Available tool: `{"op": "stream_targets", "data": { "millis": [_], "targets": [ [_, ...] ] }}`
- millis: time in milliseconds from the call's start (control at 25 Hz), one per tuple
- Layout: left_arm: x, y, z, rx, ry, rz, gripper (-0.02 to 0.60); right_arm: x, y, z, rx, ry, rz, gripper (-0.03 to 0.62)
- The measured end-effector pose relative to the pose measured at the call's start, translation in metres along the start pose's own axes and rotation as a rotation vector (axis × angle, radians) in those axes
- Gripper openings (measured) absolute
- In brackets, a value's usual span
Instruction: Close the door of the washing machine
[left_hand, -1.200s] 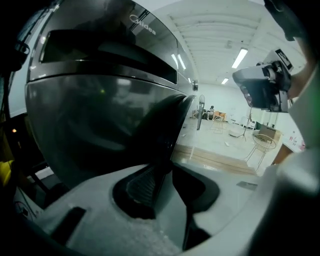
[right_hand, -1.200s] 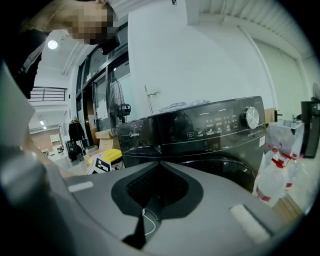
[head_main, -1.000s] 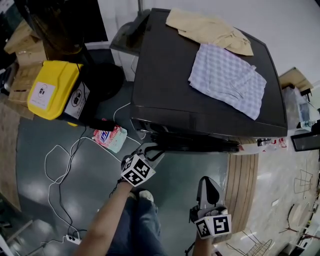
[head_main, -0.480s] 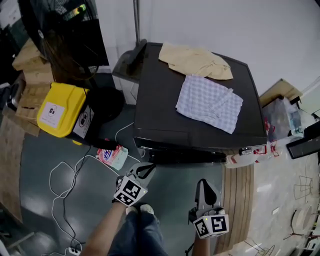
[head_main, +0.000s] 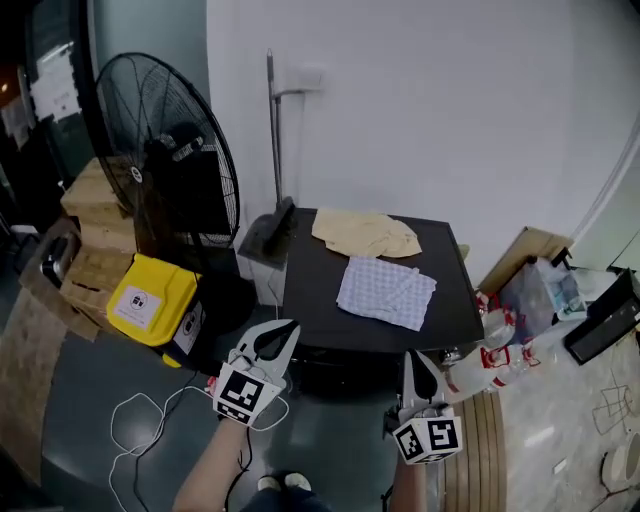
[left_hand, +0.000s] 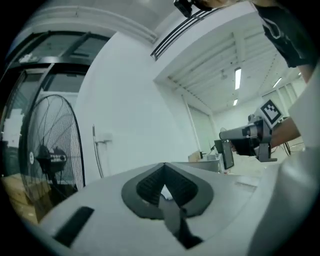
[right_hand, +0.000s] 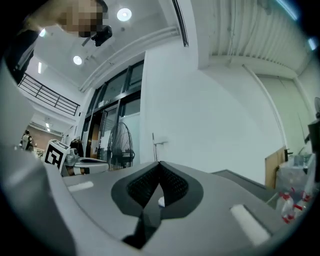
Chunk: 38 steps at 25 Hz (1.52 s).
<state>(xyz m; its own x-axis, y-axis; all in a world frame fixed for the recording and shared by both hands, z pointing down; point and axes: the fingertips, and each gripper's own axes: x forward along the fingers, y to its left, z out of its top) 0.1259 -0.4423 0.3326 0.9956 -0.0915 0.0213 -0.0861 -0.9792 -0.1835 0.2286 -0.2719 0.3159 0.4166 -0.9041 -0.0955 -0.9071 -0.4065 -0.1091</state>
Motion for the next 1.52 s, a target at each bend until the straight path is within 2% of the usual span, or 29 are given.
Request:
{"op": "stream_targets", "data": {
  "millis": [120, 240, 440, 800, 1520],
  "targets": [
    [-0.008, 0.01, 0.051, 0.042, -0.06, 0.035, 0.0, 0.002, 0.01, 0.044, -0.029, -0.069, 0.019, 0.008],
    [-0.019, 0.008, 0.083, 0.065, -0.103, 0.048, 0.0, -0.002, 0.018, 0.074, -0.048, -0.113, 0.024, 0.008],
    [-0.026, 0.0, 0.111, 0.094, -0.153, 0.034, 0.0, -0.007, 0.022, 0.087, -0.06, -0.138, 0.005, 0.008],
    [-0.027, -0.002, 0.11, 0.082, -0.148, 0.037, 0.0, -0.008, 0.029, 0.083, -0.101, -0.096, 0.001, 0.009],
    [-0.034, -0.008, 0.102, 0.064, -0.131, 0.047, 0.0, -0.012, 0.034, 0.073, -0.094, -0.066, 0.019, 0.009]
  ]
}}
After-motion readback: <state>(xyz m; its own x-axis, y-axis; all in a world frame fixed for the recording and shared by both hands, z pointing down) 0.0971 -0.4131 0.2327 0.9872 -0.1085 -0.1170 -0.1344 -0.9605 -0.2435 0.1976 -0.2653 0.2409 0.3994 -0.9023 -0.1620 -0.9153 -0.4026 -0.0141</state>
